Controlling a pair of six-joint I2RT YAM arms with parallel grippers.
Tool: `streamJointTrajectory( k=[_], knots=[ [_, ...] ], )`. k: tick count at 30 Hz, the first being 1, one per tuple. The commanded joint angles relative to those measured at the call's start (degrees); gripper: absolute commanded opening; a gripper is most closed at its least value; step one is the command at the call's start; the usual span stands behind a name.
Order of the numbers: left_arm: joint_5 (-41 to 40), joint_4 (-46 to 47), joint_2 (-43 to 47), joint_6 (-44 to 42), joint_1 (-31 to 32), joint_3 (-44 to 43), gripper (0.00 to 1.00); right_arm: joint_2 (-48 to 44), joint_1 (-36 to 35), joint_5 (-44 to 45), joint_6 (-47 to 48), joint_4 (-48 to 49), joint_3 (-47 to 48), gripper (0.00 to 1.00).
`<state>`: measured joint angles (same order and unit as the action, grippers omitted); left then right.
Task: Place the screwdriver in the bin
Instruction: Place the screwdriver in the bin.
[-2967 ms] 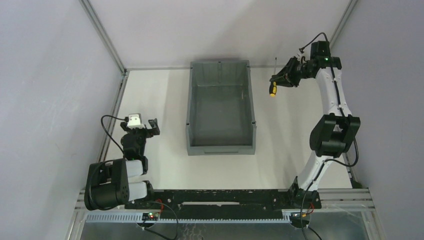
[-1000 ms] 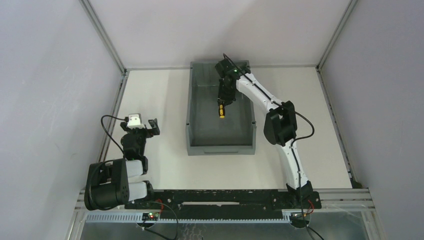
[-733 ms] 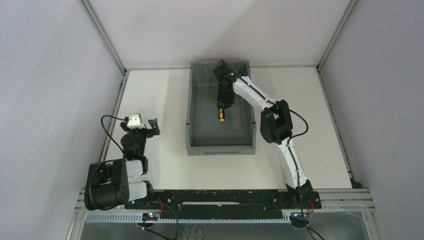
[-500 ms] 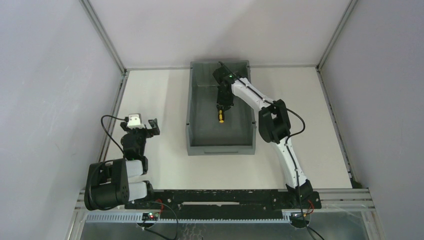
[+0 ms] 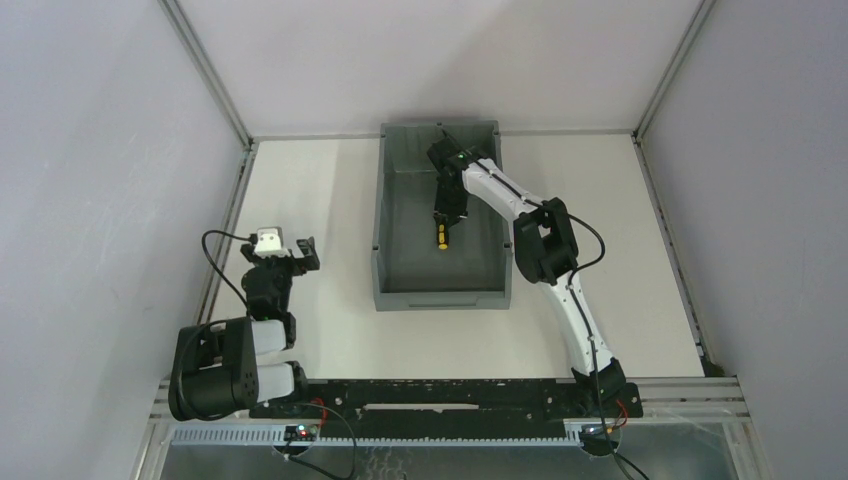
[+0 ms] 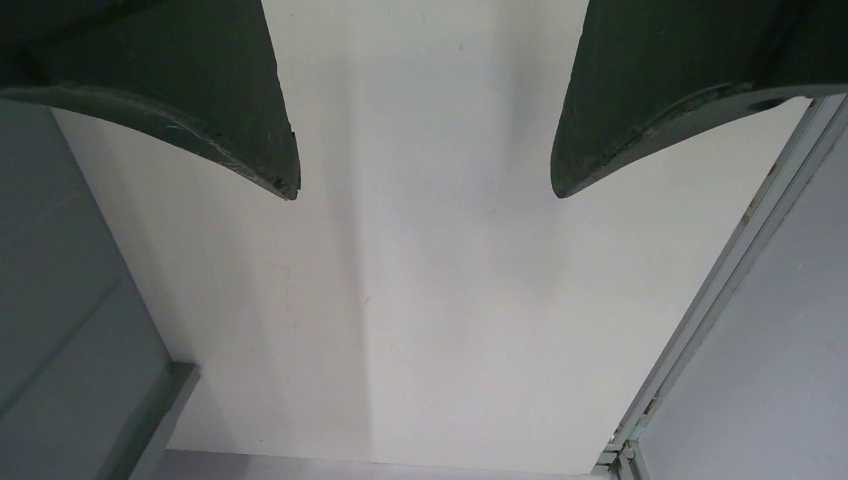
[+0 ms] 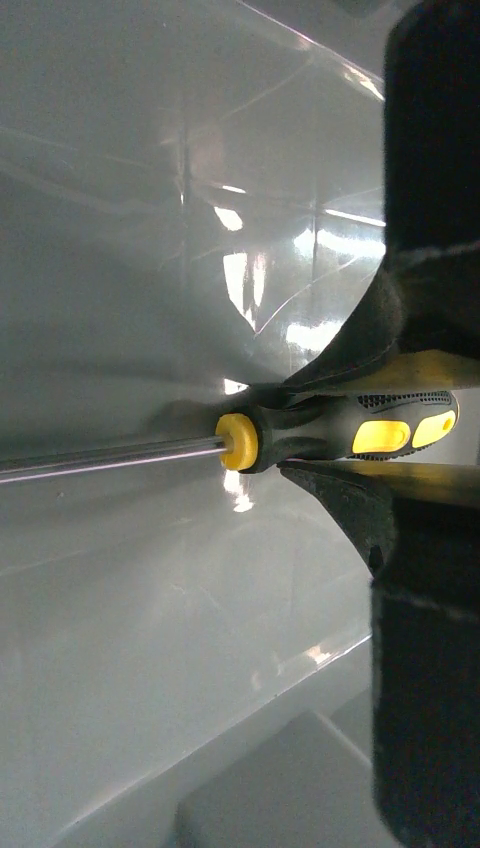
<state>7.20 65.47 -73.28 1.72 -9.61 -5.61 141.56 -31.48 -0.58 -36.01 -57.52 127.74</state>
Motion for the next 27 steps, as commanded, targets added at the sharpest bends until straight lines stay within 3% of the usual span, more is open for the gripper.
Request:
streamJointTrajectory(
  k=[1, 16, 27],
  knots=[
    [-0.3, 2.4, 0.7, 0.7, 0.2, -2.2, 1.0, 0.4, 0.4, -1.2, -1.5, 0.8, -0.2, 0.05],
    [-0.3, 2.4, 0.7, 0.7, 0.2, -2.3, 1.0, -0.2, 0.9, -2.0, -1.6, 0.2, -0.3, 0.5],
    [-0.3, 2.4, 0.7, 0.7, 0.2, -2.2, 1.0, -7.2, 0.9, -2.9, -0.8, 0.1, 0.5, 0.64]
  ],
)
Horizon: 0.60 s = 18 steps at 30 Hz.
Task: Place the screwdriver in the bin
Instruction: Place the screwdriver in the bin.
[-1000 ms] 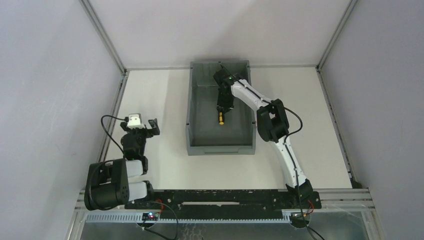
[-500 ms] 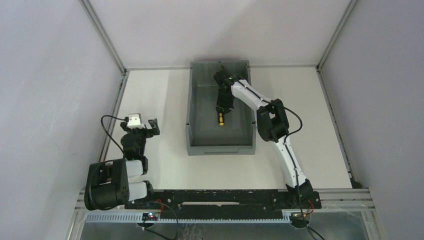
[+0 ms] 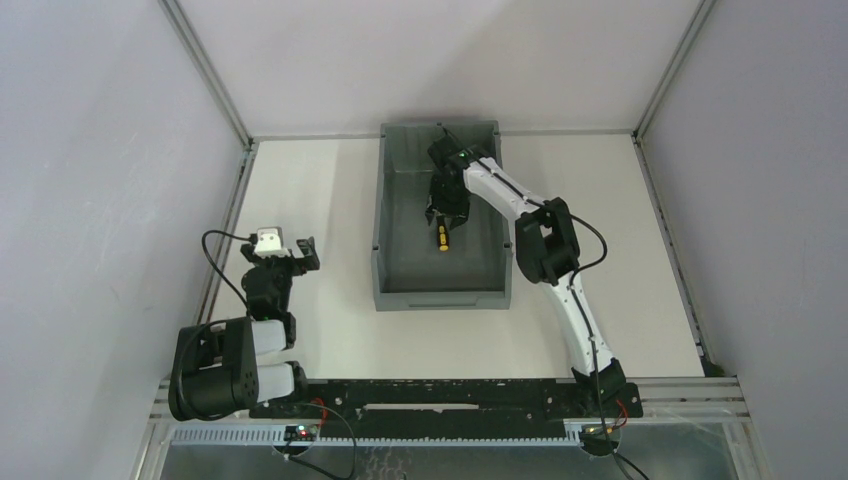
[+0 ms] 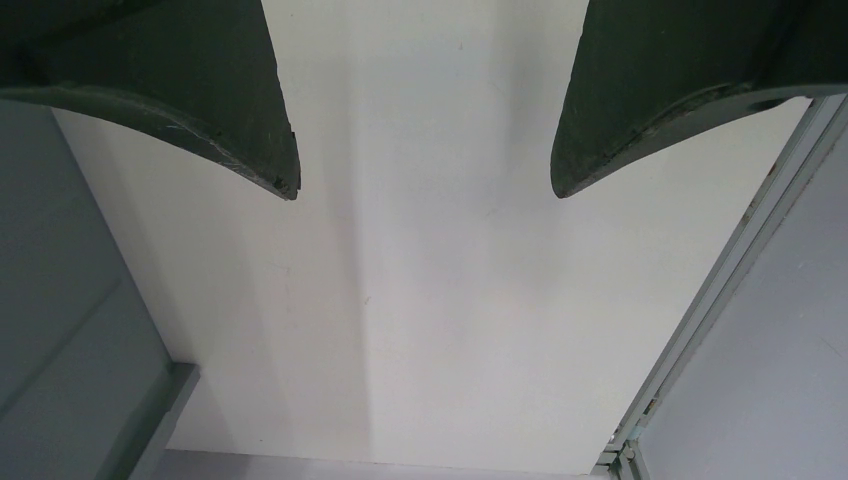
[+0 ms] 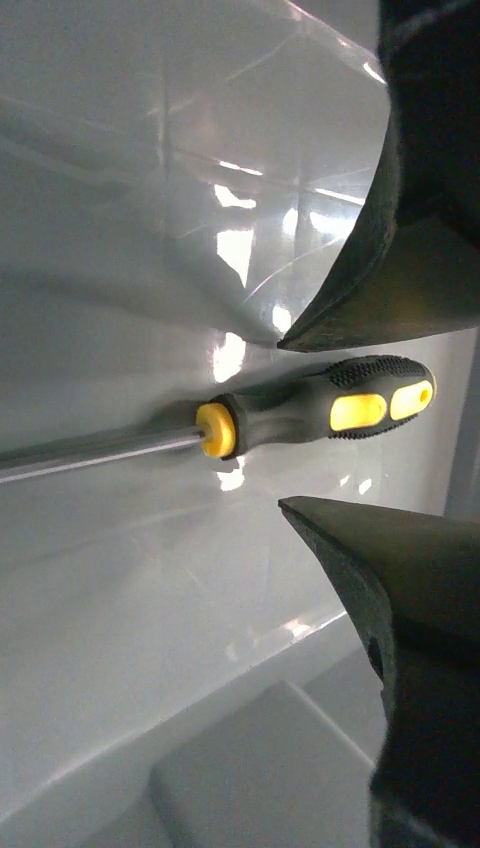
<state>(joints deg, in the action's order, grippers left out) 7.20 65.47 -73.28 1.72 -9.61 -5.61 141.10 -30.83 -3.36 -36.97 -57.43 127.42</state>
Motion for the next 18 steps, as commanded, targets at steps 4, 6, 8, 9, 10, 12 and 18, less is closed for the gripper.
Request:
streamJointTrajectory(
  k=[4, 6, 8, 9, 10, 12, 18],
  knots=[
    [-0.3, 2.4, 0.7, 0.7, 0.2, -2.3, 1.0, -10.2, 0.3, 0.4, 2.1, -0.6, 2.5, 0.7],
    [-0.3, 2.4, 0.7, 0.7, 0.2, -2.3, 1.0, -12.1, 0.4, 1.1, 3.3, -1.0, 3.6, 0.72],
    [-0.3, 2.5, 0.7, 0.7, 0.2, -2.2, 1.0, -14.2, 0.6, 1.5, 4.9, -1.3, 4.2, 0.74],
    [-0.4, 2.4, 0.7, 0.7, 0.2, -2.3, 1.0, -15.4, 0.8, 1.7, 5.7, -1.4, 4.4, 0.76],
    [-0.3, 2.4, 0.7, 0.7, 0.2, -2.3, 1.0, -16.5, 1.0, 2.0, 6.5, -1.4, 4.6, 0.77],
    [-0.3, 2.4, 0.7, 0.7, 0.2, -2.3, 1.0, -18.7, 1.4, 2.6, 8.2, -1.7, 4.9, 0.78],
    [-0.3, 2.4, 0.7, 0.7, 0.2, -2.3, 1.0, -26.5, 4.2, 6.9, 14.1, -2.0, 4.9, 0.86]
  ],
)
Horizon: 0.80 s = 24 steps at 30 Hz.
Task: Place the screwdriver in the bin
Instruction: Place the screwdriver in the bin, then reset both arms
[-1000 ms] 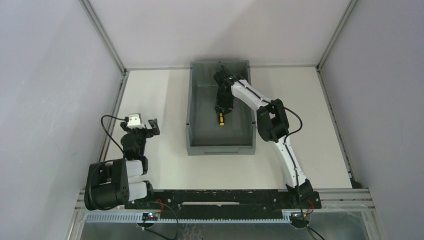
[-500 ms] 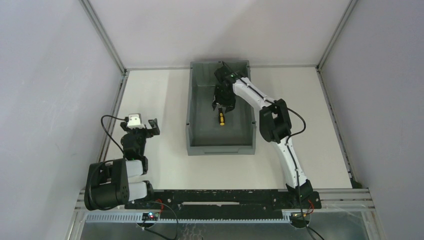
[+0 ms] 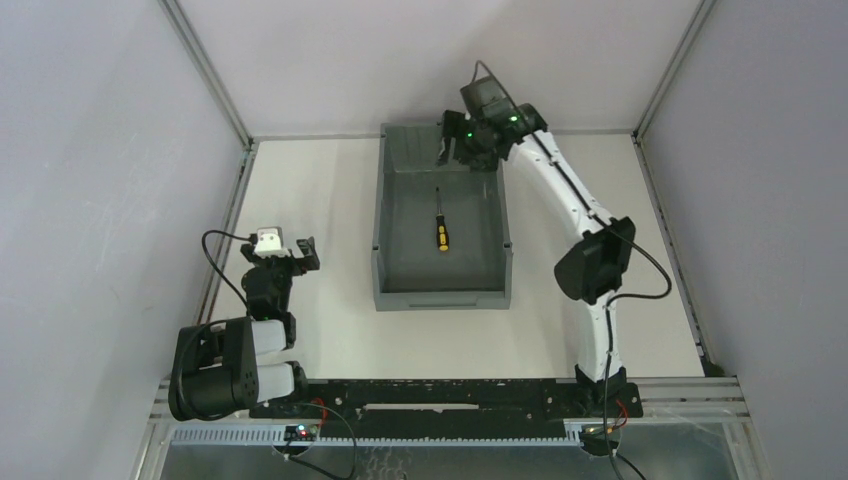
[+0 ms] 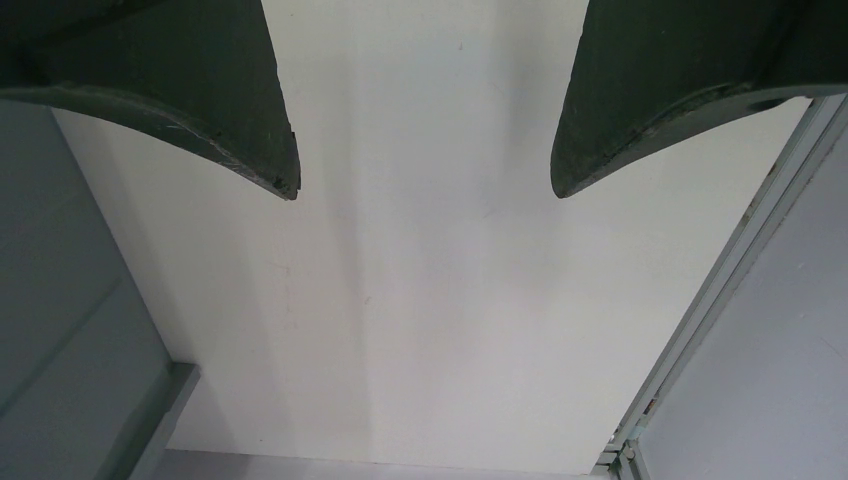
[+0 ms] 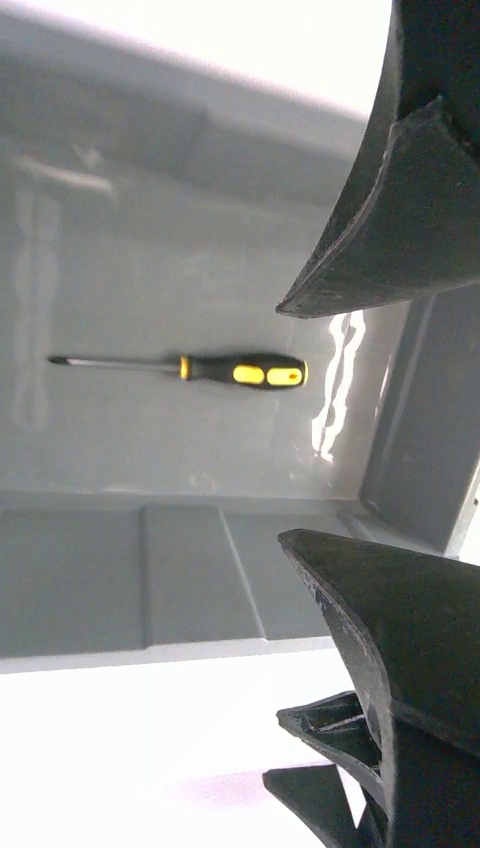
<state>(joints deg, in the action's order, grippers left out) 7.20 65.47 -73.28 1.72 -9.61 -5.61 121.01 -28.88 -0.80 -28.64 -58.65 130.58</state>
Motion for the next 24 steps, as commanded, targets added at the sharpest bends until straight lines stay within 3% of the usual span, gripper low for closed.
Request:
streamJointTrajectory(
  k=[1, 9, 24],
  knots=[
    [-0.3, 2.4, 0.7, 0.7, 0.2, -2.2, 1.0, -7.6, 2.9, 5.1, 6.9, -0.8, 1.7, 0.87],
    [-0.3, 2.4, 0.7, 0.7, 0.2, -2.3, 1.0, -18.3, 8.9, 10.5, 14.6, 2.5, -7.3, 0.91],
    [-0.3, 2.4, 0.7, 0.7, 0.1, -2.3, 1.0, -36.8, 17.8, 11.0, 18.2, 21.4, -47.5, 0.91]
  ],
)
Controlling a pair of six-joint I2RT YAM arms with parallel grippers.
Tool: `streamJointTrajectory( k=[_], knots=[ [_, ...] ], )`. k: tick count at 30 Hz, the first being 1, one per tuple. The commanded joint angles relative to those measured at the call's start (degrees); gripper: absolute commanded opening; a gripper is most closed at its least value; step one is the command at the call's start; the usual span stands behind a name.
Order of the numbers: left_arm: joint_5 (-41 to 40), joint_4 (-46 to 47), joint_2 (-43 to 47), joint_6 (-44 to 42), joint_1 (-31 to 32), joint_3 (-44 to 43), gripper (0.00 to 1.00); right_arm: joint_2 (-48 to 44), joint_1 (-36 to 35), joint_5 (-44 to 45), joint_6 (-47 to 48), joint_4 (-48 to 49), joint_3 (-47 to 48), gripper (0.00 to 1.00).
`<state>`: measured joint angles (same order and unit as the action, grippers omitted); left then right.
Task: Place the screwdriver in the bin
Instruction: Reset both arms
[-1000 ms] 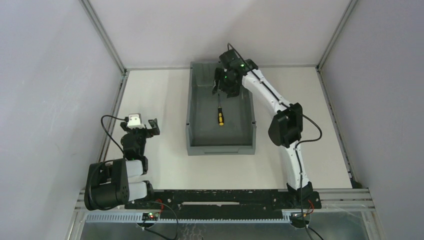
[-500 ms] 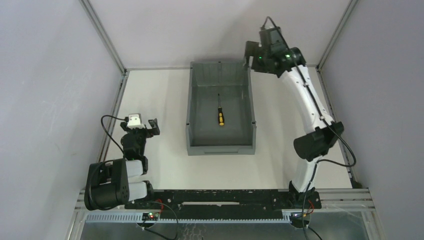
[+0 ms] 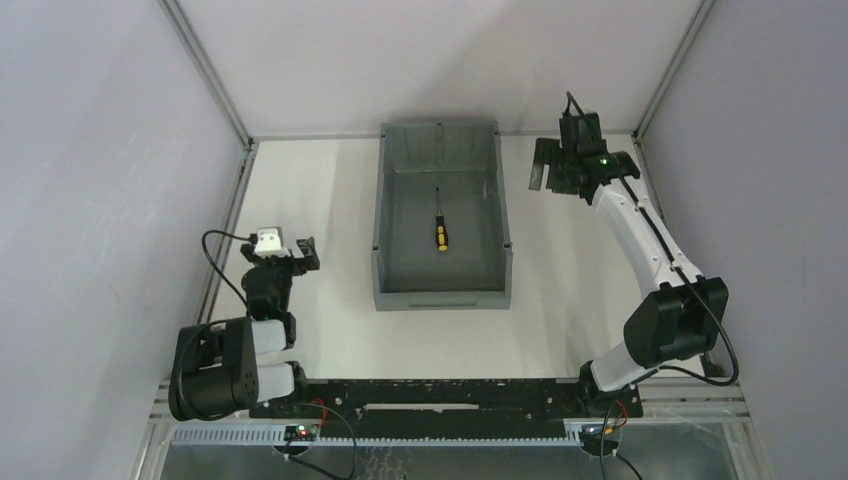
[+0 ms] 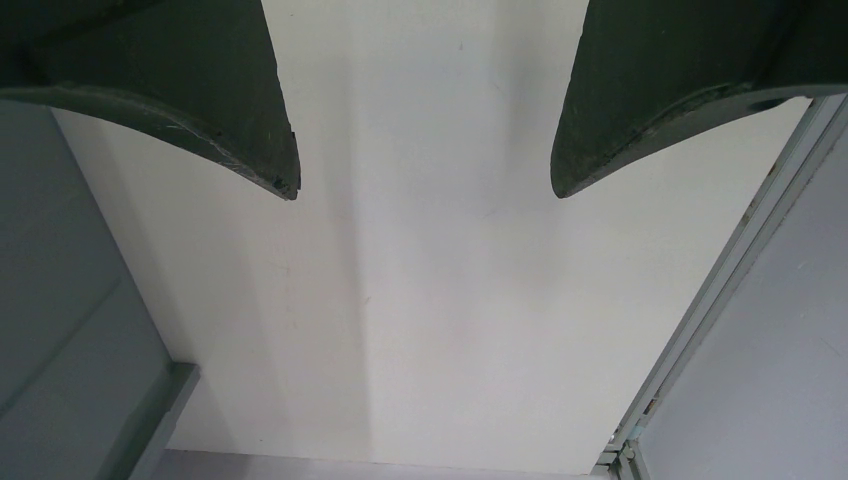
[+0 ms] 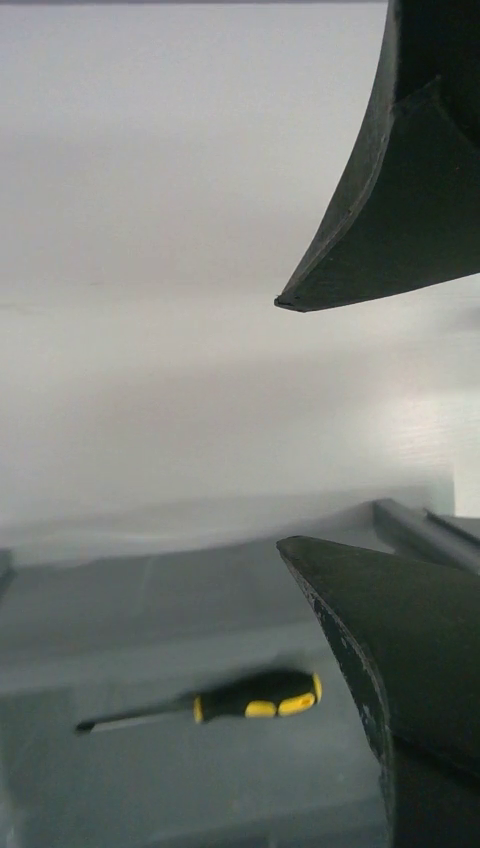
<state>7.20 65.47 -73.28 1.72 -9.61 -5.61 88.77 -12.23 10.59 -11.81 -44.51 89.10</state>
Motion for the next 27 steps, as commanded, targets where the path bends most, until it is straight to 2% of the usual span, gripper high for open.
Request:
streamJointTrajectory(
  k=[1, 10, 27],
  knots=[
    [-0.3, 2.4, 0.7, 0.7, 0.2, -2.2, 1.0, -5.1, 1.3, -0.4, 1.3, 7.9, -7.6, 0.91],
    [-0.3, 2.4, 0.7, 0.7, 0.2, -2.2, 1.0, -7.4, 1.4, -1.4, 1.2, 11.6, -15.2, 0.92],
    [-0.3, 2.4, 0.7, 0.7, 0.2, -2.2, 1.0, -8.5, 1.6, -4.6, 1.7, 13.7, -15.9, 0.89]
  ],
)
